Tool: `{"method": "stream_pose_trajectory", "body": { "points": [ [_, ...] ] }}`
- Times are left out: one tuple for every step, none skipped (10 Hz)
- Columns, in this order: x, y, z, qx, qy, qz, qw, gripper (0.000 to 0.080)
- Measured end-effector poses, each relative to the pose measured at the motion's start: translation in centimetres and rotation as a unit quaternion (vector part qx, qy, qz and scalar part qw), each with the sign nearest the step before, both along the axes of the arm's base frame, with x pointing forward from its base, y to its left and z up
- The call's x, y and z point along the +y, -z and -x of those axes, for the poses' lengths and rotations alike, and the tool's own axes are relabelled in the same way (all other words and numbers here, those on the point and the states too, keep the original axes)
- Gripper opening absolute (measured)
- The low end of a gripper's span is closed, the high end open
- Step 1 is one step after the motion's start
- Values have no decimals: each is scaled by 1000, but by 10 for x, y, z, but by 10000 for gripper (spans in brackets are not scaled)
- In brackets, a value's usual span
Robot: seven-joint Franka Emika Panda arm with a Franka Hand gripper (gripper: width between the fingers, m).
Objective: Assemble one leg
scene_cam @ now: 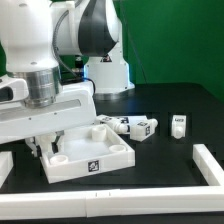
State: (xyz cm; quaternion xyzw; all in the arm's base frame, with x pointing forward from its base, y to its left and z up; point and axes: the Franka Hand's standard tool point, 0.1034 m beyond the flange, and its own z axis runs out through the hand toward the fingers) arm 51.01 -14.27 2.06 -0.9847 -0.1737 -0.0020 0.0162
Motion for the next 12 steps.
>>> {"method": "stream_pose_trajectory", "body": {
  "points": [
    [0,0,-1,0,2,0,1000,93],
    [5,-4,-9,-3,27,1,1000,93],
    [12,-7,-17,-8,46,1,999,51],
    [20,-8,-22,-9,72,1,997,51],
    [32,-8,-26,-11,119,1,993,51],
    [48,-7,-29,-10,142,1,990,51],
    [55,-6,-32,-6,157,-1,988,51],
    [60,-7,-36,-3,174,-4,985,51],
    [68,-7,-39,-3,180,-5,984,51],
    [75,-7,-41,-2,176,-5,984,51],
    [76,-7,-41,-3,157,-6,988,51],
    [70,-5,-36,0,149,-8,989,51]
  ]
}}
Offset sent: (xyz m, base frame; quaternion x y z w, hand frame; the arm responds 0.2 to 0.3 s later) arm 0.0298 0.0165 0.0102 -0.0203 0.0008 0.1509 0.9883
